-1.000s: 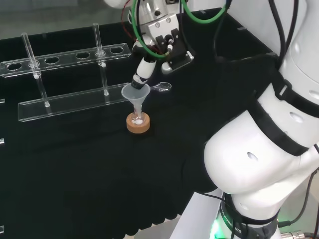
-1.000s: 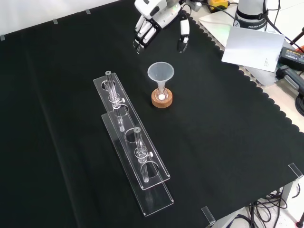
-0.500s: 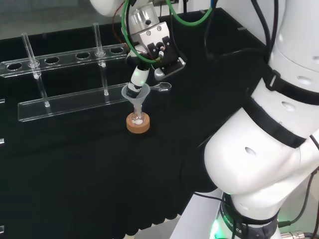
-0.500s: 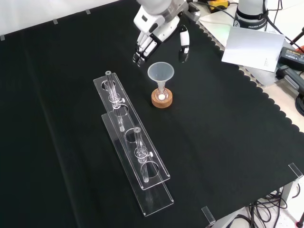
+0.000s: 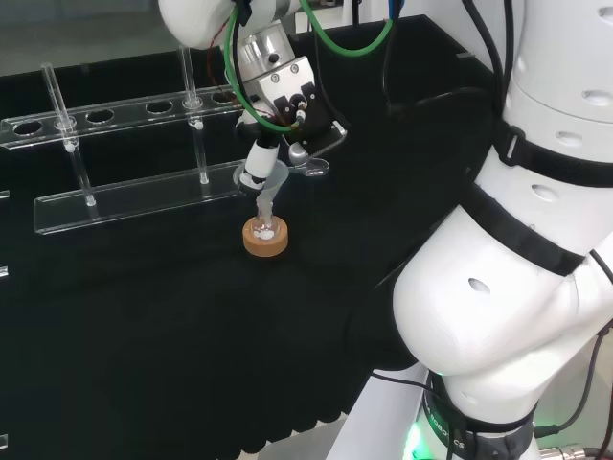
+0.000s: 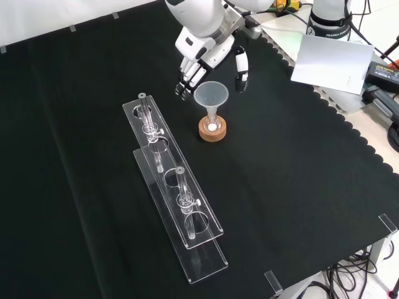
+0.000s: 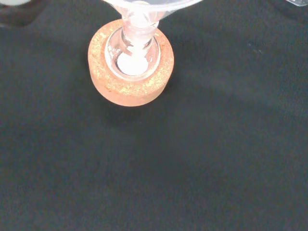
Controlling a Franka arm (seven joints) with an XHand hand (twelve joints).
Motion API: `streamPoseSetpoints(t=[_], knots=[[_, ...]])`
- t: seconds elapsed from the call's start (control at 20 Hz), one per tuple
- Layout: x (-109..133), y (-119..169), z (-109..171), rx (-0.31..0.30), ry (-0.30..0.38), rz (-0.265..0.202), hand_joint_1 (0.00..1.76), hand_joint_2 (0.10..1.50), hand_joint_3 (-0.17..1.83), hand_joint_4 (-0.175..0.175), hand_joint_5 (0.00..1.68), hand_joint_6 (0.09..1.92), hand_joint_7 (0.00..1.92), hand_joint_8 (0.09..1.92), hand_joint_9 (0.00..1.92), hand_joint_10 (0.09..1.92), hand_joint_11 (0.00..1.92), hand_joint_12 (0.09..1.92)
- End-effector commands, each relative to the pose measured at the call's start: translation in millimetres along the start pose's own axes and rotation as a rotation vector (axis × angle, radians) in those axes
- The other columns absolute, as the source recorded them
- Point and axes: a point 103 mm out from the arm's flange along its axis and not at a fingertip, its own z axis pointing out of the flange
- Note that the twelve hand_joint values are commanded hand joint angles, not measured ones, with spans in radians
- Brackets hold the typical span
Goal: Remove the funnel from the round-bottom flask.
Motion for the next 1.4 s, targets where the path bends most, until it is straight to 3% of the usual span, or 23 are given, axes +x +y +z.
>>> streamPoseSetpoints(t=[0.05, 0.6, 1.1, 1.15, 1.3, 1.4], knots=[[0, 6, 5, -0.004, -0.017, 0.002, 0.63, 0.64, 0.27, -0.008, 0.0, 0.09, 0.0, 0.09, 0.35, 0.09, 0.4, 1.46], [2, 15, 16, 0.021, -0.032, -0.016, 0.67, 0.64, 0.26, -0.009, 0.01, 0.09, 0.02, 0.09, 0.37, 0.09, 0.41, 1.45], [3, 21, 23, 0.004, -0.07, -0.024, 0.7, 0.64, 0.25, -0.015, 0.05, 0.09, 0.07, 0.09, 0.43, 0.09, 0.45, 1.43], [4, 22, 24, 0.005, -0.073, -0.026, 0.71, 0.64, 0.25, -0.015, 0.05, 0.09, 0.07, 0.09, 0.41, 0.14, 0.46, 1.43], [6, 23, 24, 0.003, -0.086, -0.028, 0.73, 0.63, 0.26, -0.014, 0.06, 0.09, 0.01, 0.24, 0.23, 0.58, 0.47, 1.42], [6, 23, 23, 0.002, -0.091, -0.024, 0.75, 0.63, 0.26, -0.015, 0.07, 0.09, 0.0, 0.29, 0.19, 0.73, 0.48, 1.42]])
